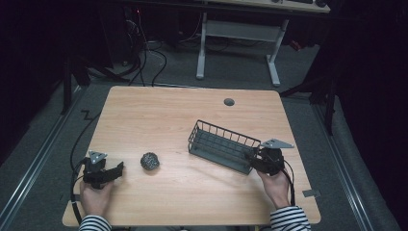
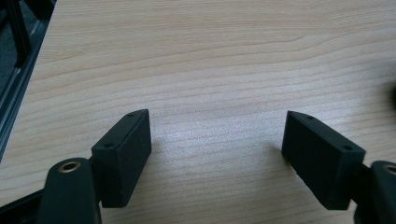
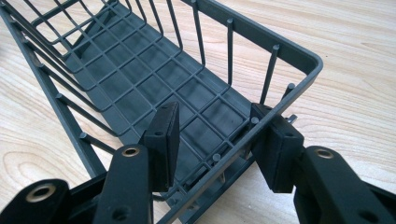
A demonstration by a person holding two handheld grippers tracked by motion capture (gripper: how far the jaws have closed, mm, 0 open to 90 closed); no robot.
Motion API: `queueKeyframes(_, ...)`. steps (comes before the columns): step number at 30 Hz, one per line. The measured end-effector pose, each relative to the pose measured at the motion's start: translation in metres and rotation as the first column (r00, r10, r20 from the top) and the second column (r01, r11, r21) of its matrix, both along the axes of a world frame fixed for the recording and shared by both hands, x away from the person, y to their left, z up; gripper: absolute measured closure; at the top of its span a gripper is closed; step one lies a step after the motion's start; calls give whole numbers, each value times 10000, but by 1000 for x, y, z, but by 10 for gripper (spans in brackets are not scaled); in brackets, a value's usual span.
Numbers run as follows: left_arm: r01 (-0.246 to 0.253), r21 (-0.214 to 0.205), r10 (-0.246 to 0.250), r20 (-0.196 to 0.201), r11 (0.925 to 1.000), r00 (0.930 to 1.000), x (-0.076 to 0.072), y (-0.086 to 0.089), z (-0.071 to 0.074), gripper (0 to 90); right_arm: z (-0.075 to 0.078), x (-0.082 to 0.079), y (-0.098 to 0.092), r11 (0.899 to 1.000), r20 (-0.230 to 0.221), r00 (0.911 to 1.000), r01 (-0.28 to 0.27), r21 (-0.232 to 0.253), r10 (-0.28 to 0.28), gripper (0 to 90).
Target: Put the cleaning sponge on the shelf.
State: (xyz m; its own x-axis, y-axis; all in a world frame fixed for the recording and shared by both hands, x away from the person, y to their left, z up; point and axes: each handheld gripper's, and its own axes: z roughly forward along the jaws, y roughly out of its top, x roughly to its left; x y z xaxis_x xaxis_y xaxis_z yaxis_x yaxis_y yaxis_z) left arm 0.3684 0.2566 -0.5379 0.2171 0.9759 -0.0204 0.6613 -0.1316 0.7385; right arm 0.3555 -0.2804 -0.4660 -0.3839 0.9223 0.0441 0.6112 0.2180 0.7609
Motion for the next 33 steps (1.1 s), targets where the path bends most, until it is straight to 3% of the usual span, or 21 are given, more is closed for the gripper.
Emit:
queueKeyframes(7, 0, -4, 0, -1, 10000, 10000, 0, 0, 0, 244, -1, 0, 0, 9998, -49, 9999, -161, 87, 161, 531)
queueKeyframes(23, 0, 8, 0, -3, 10000, 10000, 0, 0, 0, 245, -2, 2, -7, 9964, -194, 9995, -238, 817, 254, 500)
queueKeyframes(30, -2, -16, 2, 0, 10000, 10000, 0, 0, 0, 244, 0, 3, -9, 9929, -496, 9980, -324, 1147, 383, 444)
queueKeyframes(33, -1, -38, 1, 2, 10000, 10000, 0, 0, 0, 245, 0, 5, -12, 9882, -802, 9961, -256, 1511, 380, 431)
